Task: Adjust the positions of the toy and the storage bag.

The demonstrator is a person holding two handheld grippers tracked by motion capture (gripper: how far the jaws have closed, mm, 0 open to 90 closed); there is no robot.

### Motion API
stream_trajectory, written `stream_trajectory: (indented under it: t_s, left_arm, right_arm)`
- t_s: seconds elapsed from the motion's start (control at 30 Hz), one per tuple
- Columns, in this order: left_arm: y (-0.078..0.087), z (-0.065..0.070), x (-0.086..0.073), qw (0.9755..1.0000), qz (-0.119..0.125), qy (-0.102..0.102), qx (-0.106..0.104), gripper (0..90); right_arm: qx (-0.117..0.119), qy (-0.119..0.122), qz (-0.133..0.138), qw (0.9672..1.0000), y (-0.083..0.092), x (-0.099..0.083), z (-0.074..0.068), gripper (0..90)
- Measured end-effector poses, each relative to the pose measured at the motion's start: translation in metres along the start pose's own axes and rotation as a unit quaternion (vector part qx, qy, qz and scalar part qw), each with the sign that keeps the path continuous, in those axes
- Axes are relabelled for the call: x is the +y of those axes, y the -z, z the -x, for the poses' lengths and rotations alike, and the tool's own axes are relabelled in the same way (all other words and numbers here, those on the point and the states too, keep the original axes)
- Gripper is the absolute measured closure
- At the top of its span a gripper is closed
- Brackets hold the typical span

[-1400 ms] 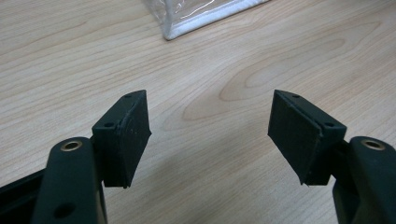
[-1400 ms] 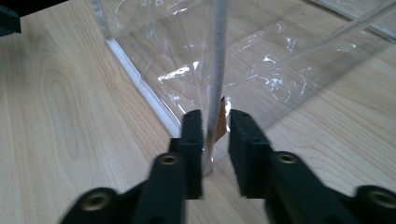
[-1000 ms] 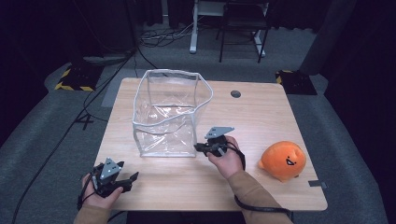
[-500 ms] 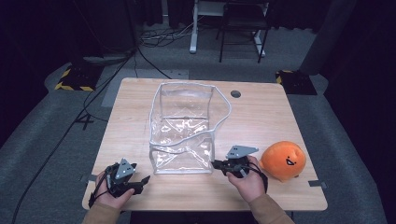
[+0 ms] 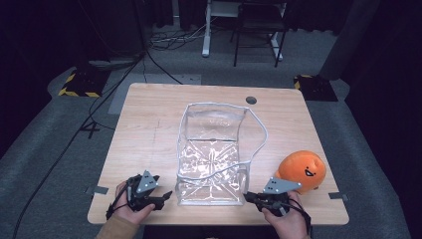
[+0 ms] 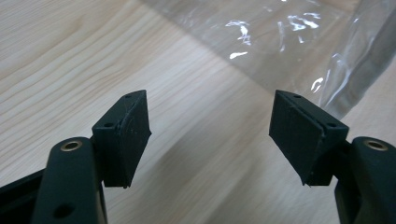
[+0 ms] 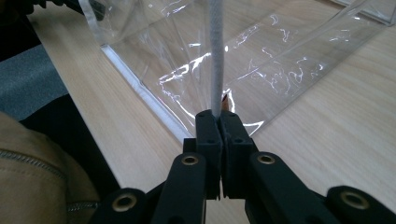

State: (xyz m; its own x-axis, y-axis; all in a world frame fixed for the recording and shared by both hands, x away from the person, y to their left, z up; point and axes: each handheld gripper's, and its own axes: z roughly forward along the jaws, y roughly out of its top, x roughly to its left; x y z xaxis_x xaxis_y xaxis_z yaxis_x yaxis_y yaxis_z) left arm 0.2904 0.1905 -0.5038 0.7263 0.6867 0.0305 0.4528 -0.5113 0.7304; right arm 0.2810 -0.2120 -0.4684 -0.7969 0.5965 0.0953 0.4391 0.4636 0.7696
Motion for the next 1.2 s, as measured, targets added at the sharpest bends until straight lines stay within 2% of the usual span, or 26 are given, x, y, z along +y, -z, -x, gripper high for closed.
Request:
stream_trajectory:
  t_s: [0.03,0.07,0.13,0.23,0.47,0.73,0.8,0.83,0.9,1.07,1.1,1.13,1.2]
  left_arm:
    - [0.000,0.000,0.000,1.0000,0.000,0.000,0.000,29.2]
    - [-0.003,0.004,0.002,1.0000,0.000,-0.007,-0.007,29.2]
    - [-0.006,0.007,0.004,0.9998,-0.003,-0.018,-0.008,29.2]
    - [-0.007,0.005,0.004,0.9999,-0.004,-0.012,-0.010,29.3]
    - [-0.009,0.002,0.005,0.9999,0.002,-0.005,-0.010,29.4]
    - [-0.011,0.000,0.005,0.9999,0.001,-0.001,-0.011,29.4]
    - [-0.012,0.000,0.006,0.9999,0.003,0.001,-0.011,29.4]
    - [-0.012,-0.002,0.006,1.0000,0.002,-0.003,-0.009,29.4]
    - [-0.013,-0.003,0.006,0.9999,0.001,-0.002,-0.010,29.4]
    - [-0.013,-0.006,0.006,0.9999,0.001,0.004,-0.013,29.3]
    - [-0.013,-0.006,0.006,0.9999,0.001,0.004,-0.013,29.3]
    - [-0.013,-0.007,0.005,0.9999,0.001,0.008,-0.012,29.2]
    - [-0.013,-0.008,0.004,0.9999,-0.001,0.011,-0.011,29.2]
  right_arm:
    - [0.000,0.000,0.000,1.0000,0.000,0.000,0.000,88.1]
    - [-0.002,-0.005,0.000,1.0000,0.006,-0.005,-0.002,88.1]
    - [-0.003,-0.006,0.000,1.0000,0.008,-0.007,-0.003,88.0]
    - [-0.004,-0.004,-0.008,1.0000,0.020,-0.015,-0.010,88.0]
    - [-0.008,-0.011,-0.014,0.9998,0.036,-0.027,-0.015,88.0]
    - [-0.010,-0.011,-0.021,0.9997,0.043,-0.032,-0.019,87.9]
    - [-0.007,-0.012,-0.024,0.9996,0.045,-0.033,-0.019,86.0]
    - [-0.008,-0.016,-0.021,0.9996,0.047,-0.032,-0.018,79.4]
    - [-0.009,-0.017,-0.022,0.9996,0.048,-0.031,-0.018,77.9]
    - [-0.026,-0.019,-0.027,0.9991,0.059,-0.029,-0.011,64.2]
    - [-0.026,-0.019,-0.027,0.9991,0.059,-0.029,-0.011,64.2]
    - [-0.029,-0.021,-0.030,0.9989,0.061,-0.029,-0.009,59.1]
    - [-0.034,-0.023,-0.031,0.9987,0.062,-0.028,-0.007,57.7]
